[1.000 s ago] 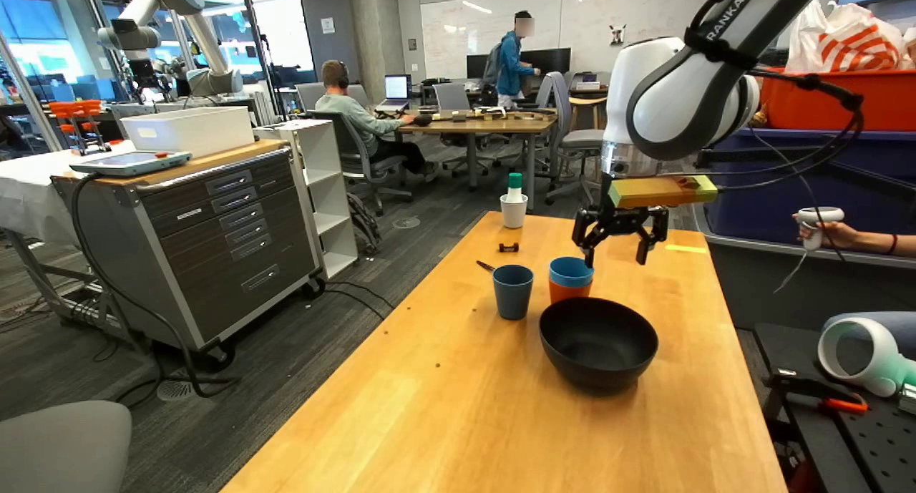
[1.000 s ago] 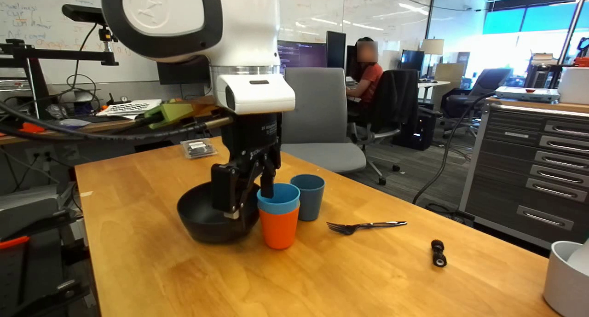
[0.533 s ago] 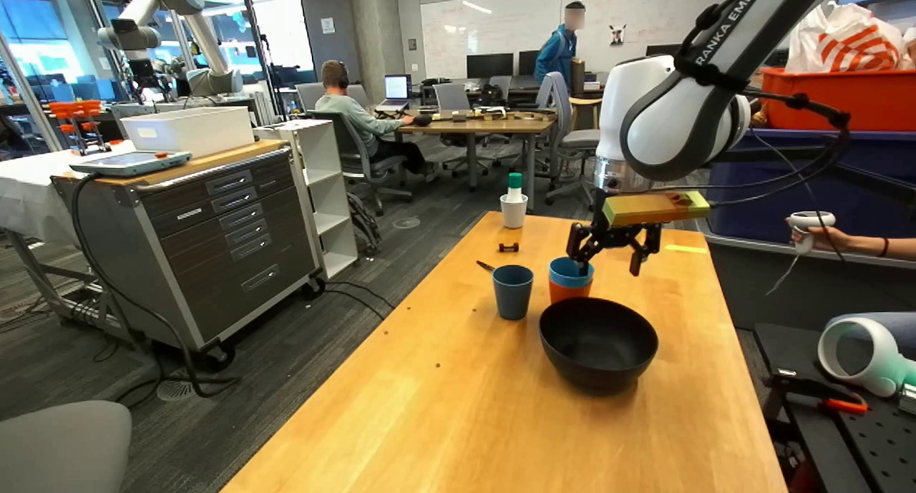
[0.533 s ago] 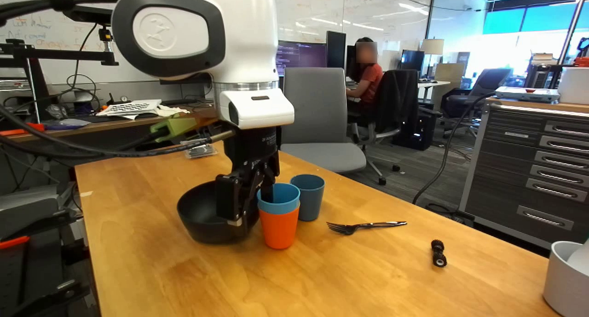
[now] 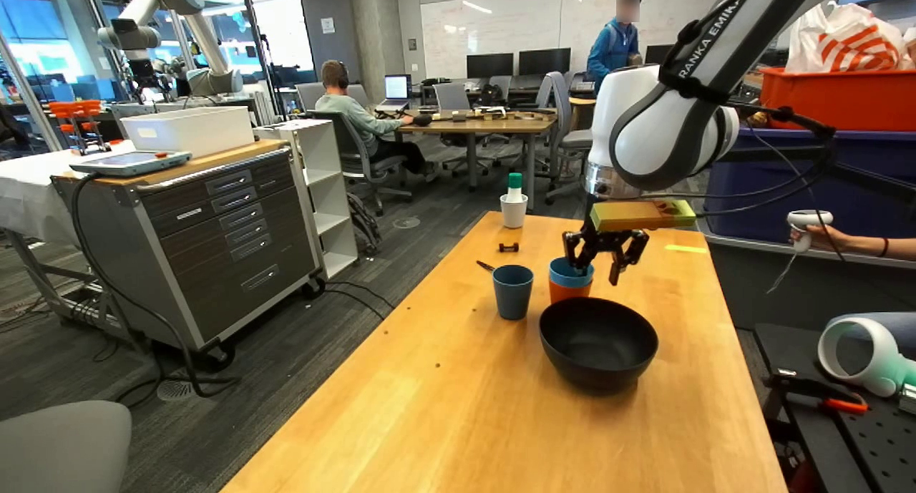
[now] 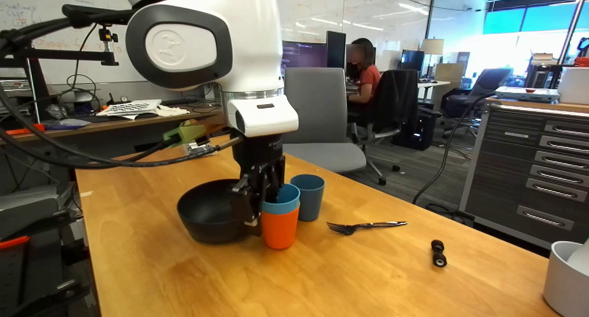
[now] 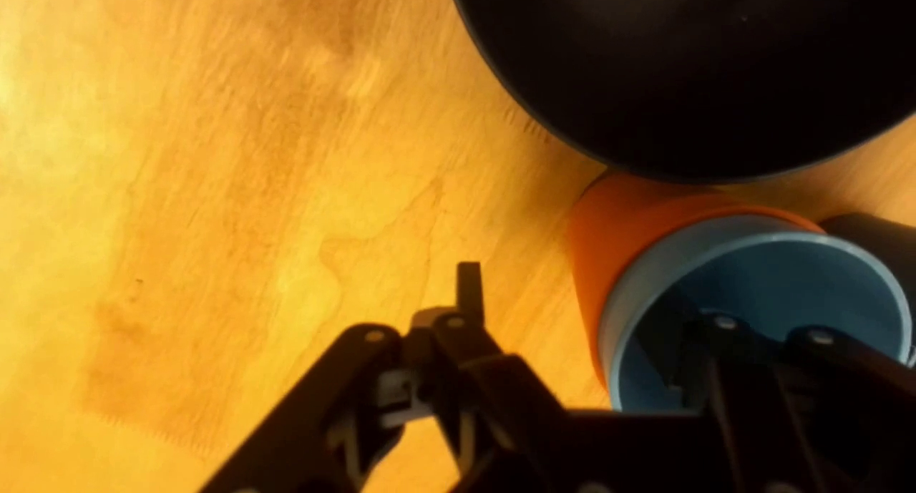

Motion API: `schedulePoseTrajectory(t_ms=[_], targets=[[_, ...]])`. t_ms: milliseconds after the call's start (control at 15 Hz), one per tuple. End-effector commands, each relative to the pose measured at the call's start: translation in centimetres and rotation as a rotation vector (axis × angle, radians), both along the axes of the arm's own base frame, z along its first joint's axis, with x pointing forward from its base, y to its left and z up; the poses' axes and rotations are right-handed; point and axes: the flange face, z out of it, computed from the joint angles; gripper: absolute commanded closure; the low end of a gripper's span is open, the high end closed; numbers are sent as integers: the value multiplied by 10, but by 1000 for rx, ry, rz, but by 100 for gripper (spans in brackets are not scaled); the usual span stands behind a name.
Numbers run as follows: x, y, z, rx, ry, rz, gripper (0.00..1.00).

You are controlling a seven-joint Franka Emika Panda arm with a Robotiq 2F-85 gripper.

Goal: Stack the three cups and put the in the bowl, then pick the fork and put it in the cups

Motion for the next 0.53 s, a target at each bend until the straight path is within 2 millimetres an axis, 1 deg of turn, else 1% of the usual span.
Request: schedulePoseTrajectory(t_ms=[0, 200, 267, 400, 467], targets=[[9, -1, 1, -9, -29, -42, 73], [9, 0, -1, -13, -25, -41, 95], [8, 1, -2, -12, -21, -38, 100], [10, 1, 1, -17, -31, -35, 100], [10, 1, 1, -18, -28, -33, 98]])
